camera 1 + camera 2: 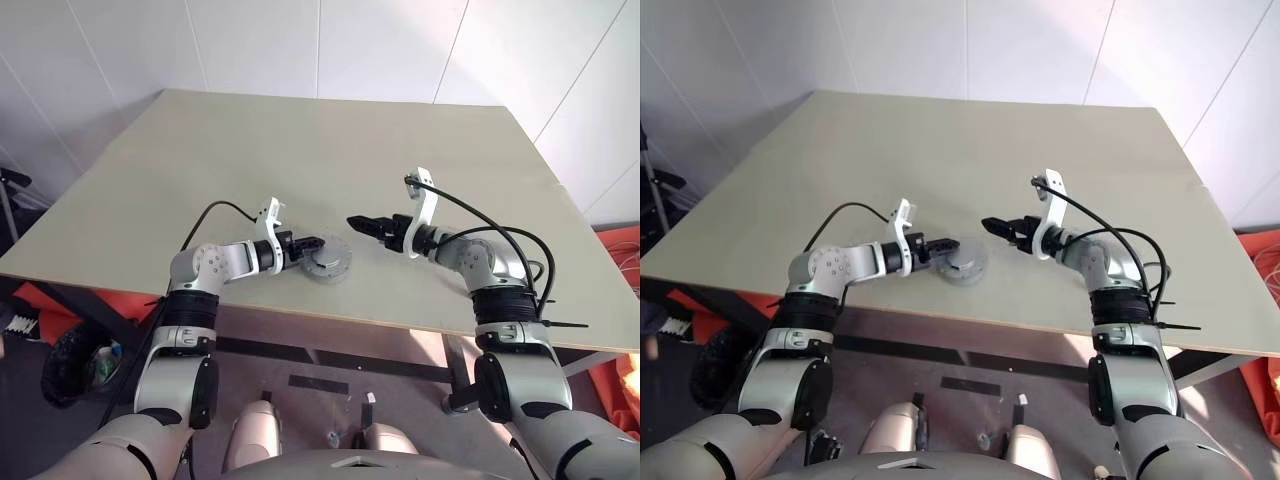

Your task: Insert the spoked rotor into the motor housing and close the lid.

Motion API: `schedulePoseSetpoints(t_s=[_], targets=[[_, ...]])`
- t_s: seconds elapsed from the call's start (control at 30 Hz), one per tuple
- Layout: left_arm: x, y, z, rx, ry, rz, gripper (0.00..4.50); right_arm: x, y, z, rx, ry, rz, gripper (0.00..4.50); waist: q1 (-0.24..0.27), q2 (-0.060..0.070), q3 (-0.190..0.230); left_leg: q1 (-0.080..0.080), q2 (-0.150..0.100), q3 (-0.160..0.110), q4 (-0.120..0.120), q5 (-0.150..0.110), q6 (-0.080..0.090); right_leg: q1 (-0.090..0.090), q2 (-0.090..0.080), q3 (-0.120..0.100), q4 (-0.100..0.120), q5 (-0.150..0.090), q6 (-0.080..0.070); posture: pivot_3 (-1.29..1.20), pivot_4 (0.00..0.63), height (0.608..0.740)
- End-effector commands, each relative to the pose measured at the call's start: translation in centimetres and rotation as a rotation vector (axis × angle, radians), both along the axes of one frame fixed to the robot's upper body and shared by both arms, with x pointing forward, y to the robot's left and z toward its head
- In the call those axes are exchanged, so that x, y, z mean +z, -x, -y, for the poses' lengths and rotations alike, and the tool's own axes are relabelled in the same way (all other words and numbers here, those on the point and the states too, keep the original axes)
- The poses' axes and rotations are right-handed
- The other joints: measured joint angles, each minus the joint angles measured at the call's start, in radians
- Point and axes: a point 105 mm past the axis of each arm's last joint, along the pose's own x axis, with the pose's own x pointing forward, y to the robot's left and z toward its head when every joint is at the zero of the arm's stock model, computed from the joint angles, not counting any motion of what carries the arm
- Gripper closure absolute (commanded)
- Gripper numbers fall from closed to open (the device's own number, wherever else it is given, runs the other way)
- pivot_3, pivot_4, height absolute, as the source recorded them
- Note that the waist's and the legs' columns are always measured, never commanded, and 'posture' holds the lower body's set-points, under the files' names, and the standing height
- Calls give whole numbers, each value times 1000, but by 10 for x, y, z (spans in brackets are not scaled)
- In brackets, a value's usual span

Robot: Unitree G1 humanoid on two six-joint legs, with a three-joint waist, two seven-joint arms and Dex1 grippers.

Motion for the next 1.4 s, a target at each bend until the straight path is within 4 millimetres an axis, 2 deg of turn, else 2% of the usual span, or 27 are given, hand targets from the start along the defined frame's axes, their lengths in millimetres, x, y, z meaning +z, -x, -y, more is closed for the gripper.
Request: schedulePoseSetpoints(t_s=[0.03,0.17,0.4,0.53,0.7,0.87,1.13,1.4], targets=[[-19,6,-6,6,-52,-68,4500,3,17,-4,67,-1,-43,42,1,0,0,0,0,0,0,0,0,0,0,0,0,0,0,0,0,740],[-19,7,-6,7,-54,-65,4500,-5,31,0,91,8,-102,42,5,0,0,1,0,0,0,0,0,1,0,0,0,0,0,0,0,740],[-19,6,-8,13,-59,-57,4500,-5,35,3,85,-35,-161,42,5,0,0,3,0,0,0,1,-2,2,0,0,1,0,1,0,0,740],[-19,5,-10,19,-62,-55,4500,-12,40,1,76,-69,-238,42,6,0,0,3,0,0,0,1,-2,2,0,0,1,0,1,0,0,740],[-20,6,-10,22,-64,-53,4500,-17,40,-2,27,-132,-341,42,4,1,0,4,0,0,0,2,-3,2,0,0,2,0,1,0,0,740],[-19,6,-11,23,-65,-49,4500,-31,36,-2,-50,-157,-451,42,0,1,-1,6,0,0,0,2,-4,4,0,0,2,0,0,0,0,740],[-19,5,-13,33,-71,-46,4500,-32,39,-23,-16,-248,-531,42,-3,-1,-4,17,0,0,-10,6,-10,10,0,1,1,-1,2,0,0,740],[-21,6,-13,35,-74,-50,4500,-11,44,-60,119,-342,-504,42,-3,-1,-4,15,0,0,-13,6,-11,6,1,1,1,-1,0,0,0,740]])
